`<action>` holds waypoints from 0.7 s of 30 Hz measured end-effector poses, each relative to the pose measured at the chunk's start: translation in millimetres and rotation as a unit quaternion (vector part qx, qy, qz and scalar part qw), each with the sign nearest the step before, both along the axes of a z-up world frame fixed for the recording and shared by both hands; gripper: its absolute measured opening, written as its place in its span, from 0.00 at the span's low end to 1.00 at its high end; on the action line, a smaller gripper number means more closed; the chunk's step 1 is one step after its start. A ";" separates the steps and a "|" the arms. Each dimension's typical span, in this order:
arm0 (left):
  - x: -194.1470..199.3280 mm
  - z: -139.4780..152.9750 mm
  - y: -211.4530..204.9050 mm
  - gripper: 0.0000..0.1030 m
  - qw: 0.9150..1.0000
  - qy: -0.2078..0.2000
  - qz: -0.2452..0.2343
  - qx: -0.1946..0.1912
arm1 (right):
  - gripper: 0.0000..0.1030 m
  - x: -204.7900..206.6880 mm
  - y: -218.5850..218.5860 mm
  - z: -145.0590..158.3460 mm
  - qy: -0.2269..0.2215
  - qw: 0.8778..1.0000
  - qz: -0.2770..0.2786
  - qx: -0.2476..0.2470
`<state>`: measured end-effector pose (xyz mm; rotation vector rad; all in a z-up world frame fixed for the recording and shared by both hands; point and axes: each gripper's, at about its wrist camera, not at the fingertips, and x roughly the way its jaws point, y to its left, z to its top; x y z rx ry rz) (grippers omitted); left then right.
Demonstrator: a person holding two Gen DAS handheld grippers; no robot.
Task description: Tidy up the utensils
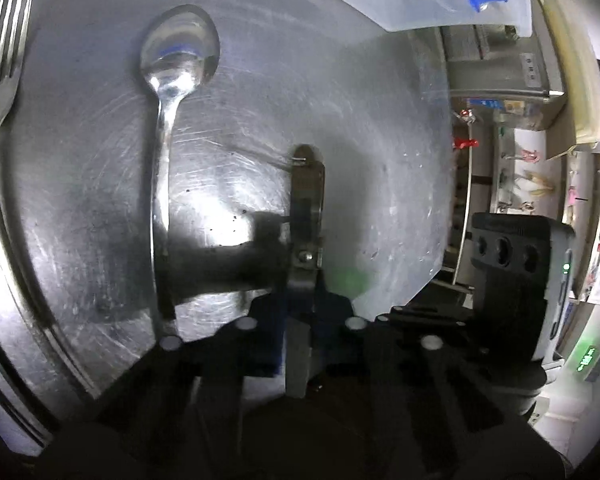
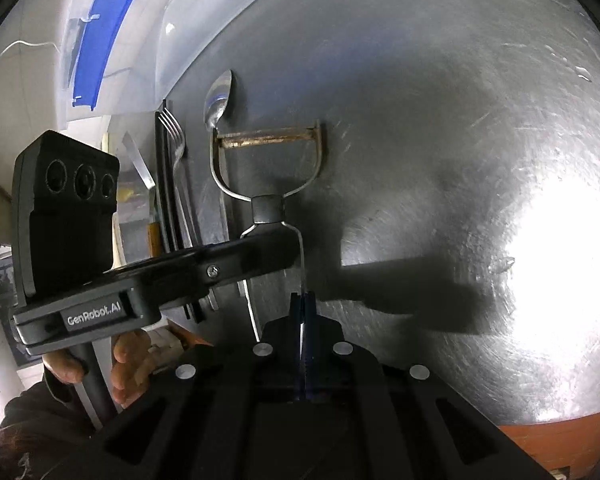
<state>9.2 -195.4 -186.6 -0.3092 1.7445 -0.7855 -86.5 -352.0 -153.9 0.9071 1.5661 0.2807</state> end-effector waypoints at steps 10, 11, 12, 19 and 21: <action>-1.2 100.9 -11.2 0.09 0.983 -0.119 -0.047 -0.129 | 0.03 -6.7 -19.2 89.0 -0.117 0.992 -0.010 -0.037; 1.3 115.5 -12.6 0.09 0.979 -0.138 -0.052 -0.140 | 0.03 -2.9 -22.8 107.2 -0.140 0.989 -0.011 -0.047; 6.9 135.7 -15.6 0.09 0.973 -0.165 -0.057 -0.154 | 0.03 3.4 -25.7 124.5 -0.163 0.985 -0.010 -0.060; 108.5 207.7 -41.6 0.09 0.951 -0.262 -0.037 -0.159 | 0.03 123.7 -41.6 195.5 -0.245 0.957 0.007 -0.157; 149.6 205.2 -52.6 0.09 0.957 -0.252 -0.040 -0.138 | 0.03 166.2 -45.2 187.4 -0.228 0.957 0.008 -0.180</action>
